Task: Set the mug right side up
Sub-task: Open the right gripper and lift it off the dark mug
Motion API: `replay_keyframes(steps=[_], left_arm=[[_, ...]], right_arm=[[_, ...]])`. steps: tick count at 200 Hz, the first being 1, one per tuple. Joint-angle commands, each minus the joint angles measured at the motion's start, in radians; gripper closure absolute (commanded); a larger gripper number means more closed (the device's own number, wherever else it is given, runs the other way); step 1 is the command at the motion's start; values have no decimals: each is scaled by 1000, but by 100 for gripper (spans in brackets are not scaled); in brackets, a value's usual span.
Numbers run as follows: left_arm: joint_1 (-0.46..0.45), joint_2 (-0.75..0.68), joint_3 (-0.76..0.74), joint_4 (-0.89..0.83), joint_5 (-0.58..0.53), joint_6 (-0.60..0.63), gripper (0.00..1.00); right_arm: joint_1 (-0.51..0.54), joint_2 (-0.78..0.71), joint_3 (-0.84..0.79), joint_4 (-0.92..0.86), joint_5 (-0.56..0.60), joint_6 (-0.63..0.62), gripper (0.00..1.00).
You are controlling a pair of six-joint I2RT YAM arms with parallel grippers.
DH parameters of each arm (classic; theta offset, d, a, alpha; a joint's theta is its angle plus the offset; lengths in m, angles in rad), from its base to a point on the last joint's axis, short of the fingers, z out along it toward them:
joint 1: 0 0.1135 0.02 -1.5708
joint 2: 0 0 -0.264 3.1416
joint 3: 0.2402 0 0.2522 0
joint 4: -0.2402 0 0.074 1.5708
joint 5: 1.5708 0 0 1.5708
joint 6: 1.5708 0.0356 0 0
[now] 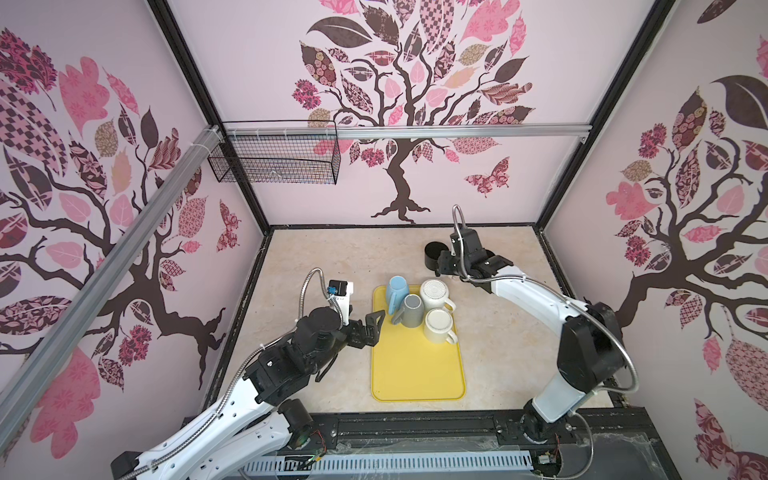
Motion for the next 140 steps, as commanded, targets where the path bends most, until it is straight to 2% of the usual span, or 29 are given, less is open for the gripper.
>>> replay_keyframes(steps=[1,26,79,107,140], left_arm=[[0,-3,-14,-20,13,1,3],[0,47,-14,-25,32,2,3],[0,169,33,-34,29,32,3],[0,181,62,-53,19,44,3],[1,205,47,-12,22,29,3]], right_arm=[[-6,-114,-59,17,-83,-43,53],[2,-198,-140,31,-180,-73,50],[23,-285,-216,32,-170,-144,50],[25,-285,-224,21,-195,-183,50],[24,-329,-305,49,-153,-171,49]])
